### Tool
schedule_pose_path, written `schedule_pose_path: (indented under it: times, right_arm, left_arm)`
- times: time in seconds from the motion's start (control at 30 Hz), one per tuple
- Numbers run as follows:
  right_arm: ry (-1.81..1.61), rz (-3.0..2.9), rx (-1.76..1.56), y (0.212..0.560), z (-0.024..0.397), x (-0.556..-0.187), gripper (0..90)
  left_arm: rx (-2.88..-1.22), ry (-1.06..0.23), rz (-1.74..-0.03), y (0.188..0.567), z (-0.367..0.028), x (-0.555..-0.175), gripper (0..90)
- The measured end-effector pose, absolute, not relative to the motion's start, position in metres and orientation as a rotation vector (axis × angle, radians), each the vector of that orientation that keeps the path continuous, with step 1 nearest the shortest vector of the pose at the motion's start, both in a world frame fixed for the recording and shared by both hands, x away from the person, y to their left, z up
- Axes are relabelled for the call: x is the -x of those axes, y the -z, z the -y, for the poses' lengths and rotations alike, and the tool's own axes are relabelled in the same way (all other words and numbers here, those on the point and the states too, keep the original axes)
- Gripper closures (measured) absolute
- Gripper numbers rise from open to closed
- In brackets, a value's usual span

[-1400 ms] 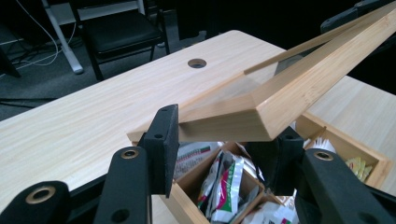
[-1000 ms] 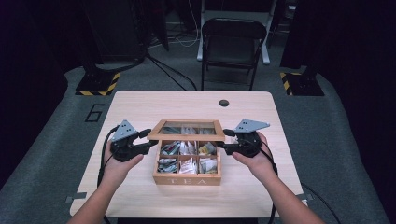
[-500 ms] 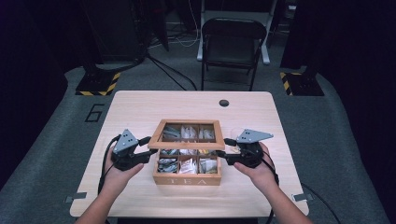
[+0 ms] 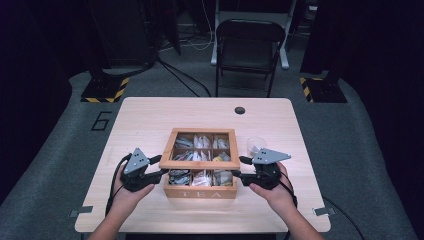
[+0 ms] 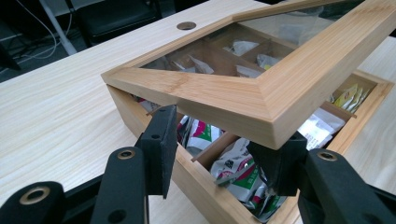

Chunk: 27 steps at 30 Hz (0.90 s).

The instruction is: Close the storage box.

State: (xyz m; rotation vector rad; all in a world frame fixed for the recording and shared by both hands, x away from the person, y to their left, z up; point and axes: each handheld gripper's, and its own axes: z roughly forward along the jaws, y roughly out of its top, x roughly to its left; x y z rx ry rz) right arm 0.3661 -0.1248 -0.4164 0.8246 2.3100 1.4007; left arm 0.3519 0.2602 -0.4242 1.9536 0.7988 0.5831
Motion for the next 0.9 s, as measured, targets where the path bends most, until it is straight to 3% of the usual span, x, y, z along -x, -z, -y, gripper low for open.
schedule_pose_path:
  times: [0.9]
  right_arm:
    - [-1.371, -2.348, -0.849, 0.449, 0.125, -0.349, 45.3]
  left_arm:
    - [-1.983, -0.521, -0.805, 0.453, -0.263, -0.33, 49.5]
